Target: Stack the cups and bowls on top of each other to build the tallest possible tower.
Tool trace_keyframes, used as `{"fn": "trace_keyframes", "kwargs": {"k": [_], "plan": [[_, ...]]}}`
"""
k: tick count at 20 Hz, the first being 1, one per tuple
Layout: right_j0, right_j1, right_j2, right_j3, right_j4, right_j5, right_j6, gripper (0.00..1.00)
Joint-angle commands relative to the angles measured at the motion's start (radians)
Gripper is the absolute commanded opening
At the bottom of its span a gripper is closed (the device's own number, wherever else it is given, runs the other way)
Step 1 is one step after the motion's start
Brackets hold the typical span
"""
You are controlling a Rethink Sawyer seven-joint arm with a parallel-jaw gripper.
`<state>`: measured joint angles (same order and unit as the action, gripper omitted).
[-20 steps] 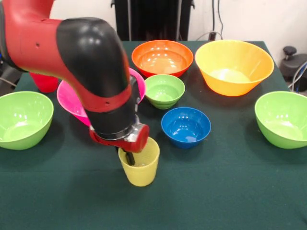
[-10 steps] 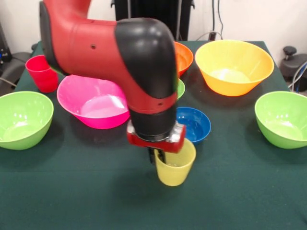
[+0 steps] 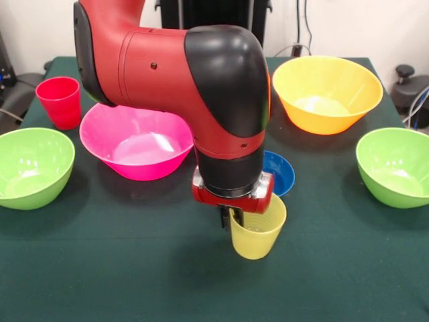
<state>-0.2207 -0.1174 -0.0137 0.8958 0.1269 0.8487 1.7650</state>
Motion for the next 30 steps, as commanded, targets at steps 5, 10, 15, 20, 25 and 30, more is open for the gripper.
{"fn": "trace_keyframes", "kwargs": {"k": [5,10,15,20,25,30], "plan": [[0.0,0.019,0.025,0.074,-0.037,-0.091,0.1,0.0],[0.001,0.04,0.018,0.049,-0.037,-0.094,0.098,0.0],[0.005,0.023,0.019,0.09,-0.032,-0.115,0.105,0.0],[0.011,0.006,0.019,0.123,-0.029,-0.135,0.117,0.0],[0.009,0.027,0.01,0.066,-0.022,-0.094,0.116,0.0],[0.008,0.026,0.01,0.071,-0.018,-0.097,0.118,1.0]]}}
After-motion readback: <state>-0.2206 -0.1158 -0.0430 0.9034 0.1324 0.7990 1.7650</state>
